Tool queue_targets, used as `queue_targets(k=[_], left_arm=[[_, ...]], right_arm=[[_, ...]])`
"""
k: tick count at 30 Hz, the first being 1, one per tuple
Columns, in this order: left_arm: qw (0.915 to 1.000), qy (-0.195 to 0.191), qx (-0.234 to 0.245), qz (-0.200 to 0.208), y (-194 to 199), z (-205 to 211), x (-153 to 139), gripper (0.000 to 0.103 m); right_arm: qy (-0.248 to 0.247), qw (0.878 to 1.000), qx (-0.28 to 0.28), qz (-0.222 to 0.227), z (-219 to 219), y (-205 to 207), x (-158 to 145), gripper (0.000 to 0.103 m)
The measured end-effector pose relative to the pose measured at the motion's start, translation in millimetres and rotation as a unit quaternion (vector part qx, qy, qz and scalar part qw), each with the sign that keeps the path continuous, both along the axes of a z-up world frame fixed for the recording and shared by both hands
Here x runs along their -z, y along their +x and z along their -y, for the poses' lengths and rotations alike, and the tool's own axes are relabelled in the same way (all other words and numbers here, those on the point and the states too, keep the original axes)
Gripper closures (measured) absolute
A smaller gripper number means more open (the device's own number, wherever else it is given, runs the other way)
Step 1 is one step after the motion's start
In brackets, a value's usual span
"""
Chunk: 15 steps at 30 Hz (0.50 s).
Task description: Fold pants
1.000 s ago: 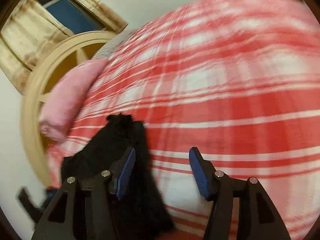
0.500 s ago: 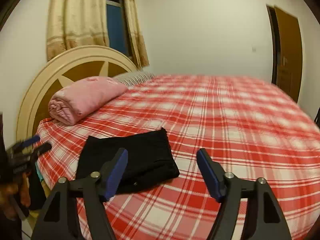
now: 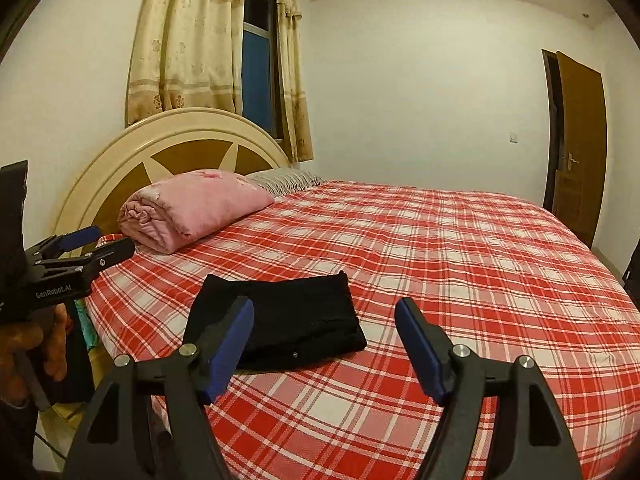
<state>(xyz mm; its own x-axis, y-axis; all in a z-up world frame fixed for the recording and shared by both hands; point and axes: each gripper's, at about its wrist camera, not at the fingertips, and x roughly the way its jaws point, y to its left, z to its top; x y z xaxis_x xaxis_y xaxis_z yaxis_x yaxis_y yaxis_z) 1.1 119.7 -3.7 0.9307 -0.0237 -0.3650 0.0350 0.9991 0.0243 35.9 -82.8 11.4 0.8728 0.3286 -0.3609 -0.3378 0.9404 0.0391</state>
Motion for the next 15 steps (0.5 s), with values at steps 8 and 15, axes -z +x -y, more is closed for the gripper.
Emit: queue_targets(k=[8, 15], left_arm=[[1.0000, 0.005, 0.000, -0.001, -5.1, 4.9, 0.5, 0.002], [1.0000, 0.005, -0.002, -0.005, -4.7, 4.8, 2.5, 0.001]], right_arm=[[-0.002, 1.000, 0.001, 0.003, -1.8, -0.2, 0.1, 0.029], [-0.003, 1.000, 0.006, 0.008, 0.2, -1.2, -1.2, 0.029]])
